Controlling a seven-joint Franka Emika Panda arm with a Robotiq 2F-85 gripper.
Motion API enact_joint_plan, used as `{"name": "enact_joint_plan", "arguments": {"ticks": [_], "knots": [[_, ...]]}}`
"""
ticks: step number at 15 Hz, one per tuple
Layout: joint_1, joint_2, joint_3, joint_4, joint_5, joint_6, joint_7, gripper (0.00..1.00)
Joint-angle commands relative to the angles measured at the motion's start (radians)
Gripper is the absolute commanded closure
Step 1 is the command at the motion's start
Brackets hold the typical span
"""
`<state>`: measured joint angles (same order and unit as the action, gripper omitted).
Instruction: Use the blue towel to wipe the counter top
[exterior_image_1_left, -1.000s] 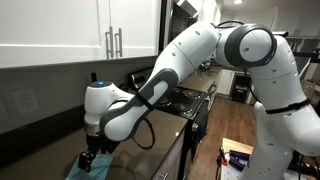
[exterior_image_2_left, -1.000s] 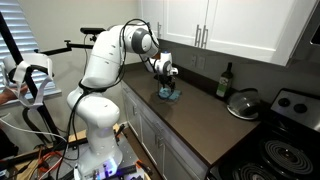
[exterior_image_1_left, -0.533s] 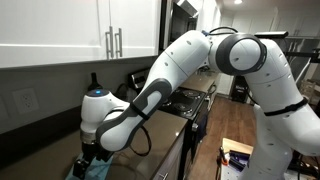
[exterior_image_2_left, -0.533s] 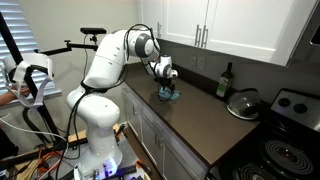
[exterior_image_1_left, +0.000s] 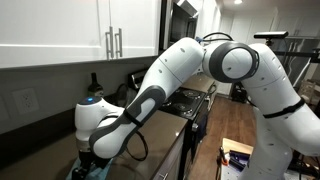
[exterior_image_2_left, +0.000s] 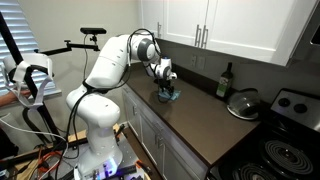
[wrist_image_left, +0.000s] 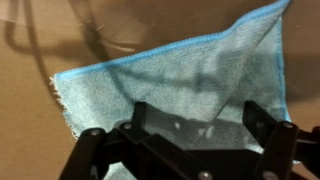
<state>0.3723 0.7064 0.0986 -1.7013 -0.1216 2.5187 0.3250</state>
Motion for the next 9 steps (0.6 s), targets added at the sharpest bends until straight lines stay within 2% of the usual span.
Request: {"name": "enact_joint_plan", "arguments": {"ticks": [1, 9], "knots": [[0.010, 0.023, -0.016, 0.054, 0.004, -0.074, -0.015, 0.00], [0.001, 0.003, -0.100, 0.036, -0.029, -0.089, 0.022, 0.00]]}}
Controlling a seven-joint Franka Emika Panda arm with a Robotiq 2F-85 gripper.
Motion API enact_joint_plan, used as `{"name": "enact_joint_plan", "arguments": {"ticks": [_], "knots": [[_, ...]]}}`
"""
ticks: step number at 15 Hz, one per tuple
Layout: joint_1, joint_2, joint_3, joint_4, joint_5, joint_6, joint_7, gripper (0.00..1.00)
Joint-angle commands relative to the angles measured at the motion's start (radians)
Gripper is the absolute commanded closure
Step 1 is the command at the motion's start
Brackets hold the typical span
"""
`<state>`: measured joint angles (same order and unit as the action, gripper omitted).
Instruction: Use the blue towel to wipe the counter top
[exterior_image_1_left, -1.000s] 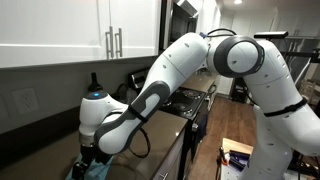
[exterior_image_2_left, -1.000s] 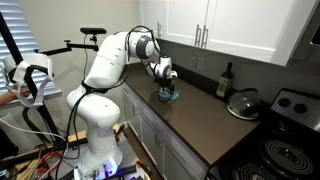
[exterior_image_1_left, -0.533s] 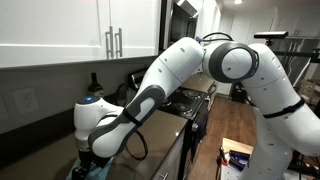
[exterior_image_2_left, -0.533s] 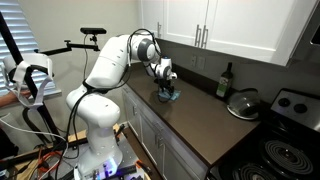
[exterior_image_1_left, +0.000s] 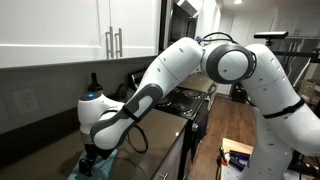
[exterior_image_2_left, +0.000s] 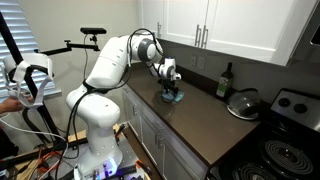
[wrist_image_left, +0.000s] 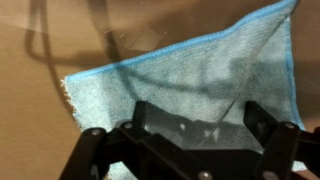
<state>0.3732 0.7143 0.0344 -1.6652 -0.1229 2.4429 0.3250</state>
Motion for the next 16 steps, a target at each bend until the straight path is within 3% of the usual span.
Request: {"name": "enact_joint_plan", "arguments": {"ticks": [1, 9, 16], "knots": [[-0.003, -0.010, -0.049, -0.007, -0.029, -0.010, 0.027, 0.00], [-0.049, -0.033, -0.144, -0.048, -0.029, 0.015, 0.058, 0.00], [-0.065, -0.035, -0.173, -0.059, -0.028, 0.021, 0.105, 0.00]]}}
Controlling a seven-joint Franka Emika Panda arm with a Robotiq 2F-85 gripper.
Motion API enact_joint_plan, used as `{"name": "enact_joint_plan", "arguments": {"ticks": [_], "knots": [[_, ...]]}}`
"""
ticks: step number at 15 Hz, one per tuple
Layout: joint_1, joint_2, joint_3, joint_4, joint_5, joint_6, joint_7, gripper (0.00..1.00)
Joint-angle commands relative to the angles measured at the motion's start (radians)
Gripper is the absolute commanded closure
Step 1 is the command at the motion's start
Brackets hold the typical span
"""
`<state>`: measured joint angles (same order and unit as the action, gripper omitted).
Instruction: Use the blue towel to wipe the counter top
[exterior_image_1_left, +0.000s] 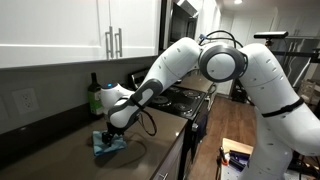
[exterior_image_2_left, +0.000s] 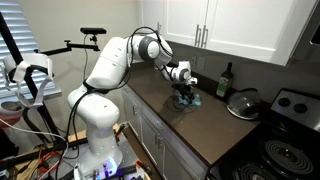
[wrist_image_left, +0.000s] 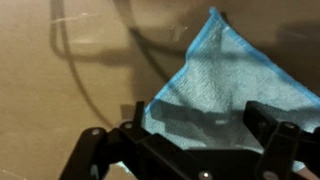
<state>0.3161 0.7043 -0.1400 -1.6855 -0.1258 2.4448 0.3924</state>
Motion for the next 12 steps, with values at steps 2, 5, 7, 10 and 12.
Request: {"name": "enact_joint_plan", "arguments": {"ticks": [2, 5, 7, 10, 12], "knots": [[-0.010, -0.022, 0.000, -0.041, -0.040, 0.049, 0.015, 0.00], [-0.010, -0.019, -0.006, -0.047, -0.073, 0.094, -0.012, 0.26], [-0.009, -0.018, -0.012, -0.051, -0.099, 0.120, -0.022, 0.31], [-0.017, -0.019, -0.007, -0.056, -0.121, 0.149, -0.045, 0.53], [-0.024, -0.020, 0.000, -0.059, -0.121, 0.160, -0.065, 0.66]]}}
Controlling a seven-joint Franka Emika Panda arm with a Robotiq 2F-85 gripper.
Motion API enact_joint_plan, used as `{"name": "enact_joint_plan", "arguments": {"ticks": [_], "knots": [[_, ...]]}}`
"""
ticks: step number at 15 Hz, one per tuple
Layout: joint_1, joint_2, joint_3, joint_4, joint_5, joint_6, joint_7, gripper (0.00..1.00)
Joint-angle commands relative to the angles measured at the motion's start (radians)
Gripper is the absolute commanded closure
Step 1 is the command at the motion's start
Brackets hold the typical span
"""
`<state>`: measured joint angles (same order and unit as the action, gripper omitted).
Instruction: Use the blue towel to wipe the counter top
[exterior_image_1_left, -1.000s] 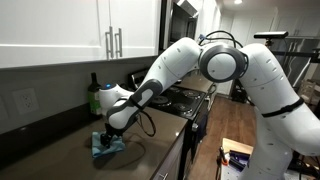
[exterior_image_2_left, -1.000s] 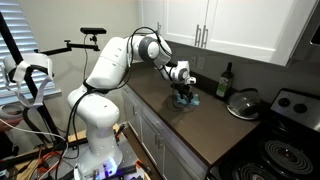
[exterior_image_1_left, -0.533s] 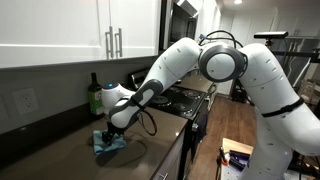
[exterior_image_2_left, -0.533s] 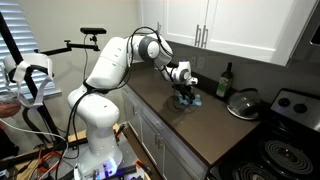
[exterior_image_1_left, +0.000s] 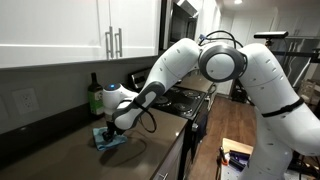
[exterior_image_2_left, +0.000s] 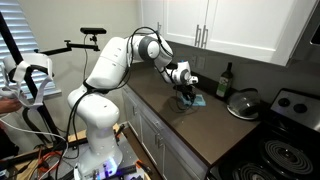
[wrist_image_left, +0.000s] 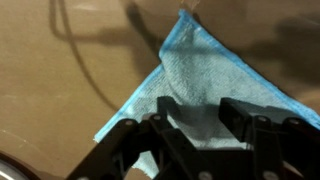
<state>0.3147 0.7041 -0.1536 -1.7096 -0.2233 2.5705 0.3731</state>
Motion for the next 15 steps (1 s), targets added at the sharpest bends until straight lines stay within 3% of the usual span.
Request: {"name": "enact_joint_plan", "arguments": {"ticks": [1, 5, 7, 15], "knots": [[-0.029, -0.021, 0.023, -0.036, -0.013, 0.032, -0.060, 0.72], [-0.047, -0.025, 0.046, -0.037, 0.007, 0.015, -0.078, 0.96], [-0.049, -0.027, 0.047, -0.038, 0.008, 0.013, -0.069, 1.00], [0.005, -0.026, -0.016, -0.040, -0.008, 0.006, 0.092, 0.97]]}}
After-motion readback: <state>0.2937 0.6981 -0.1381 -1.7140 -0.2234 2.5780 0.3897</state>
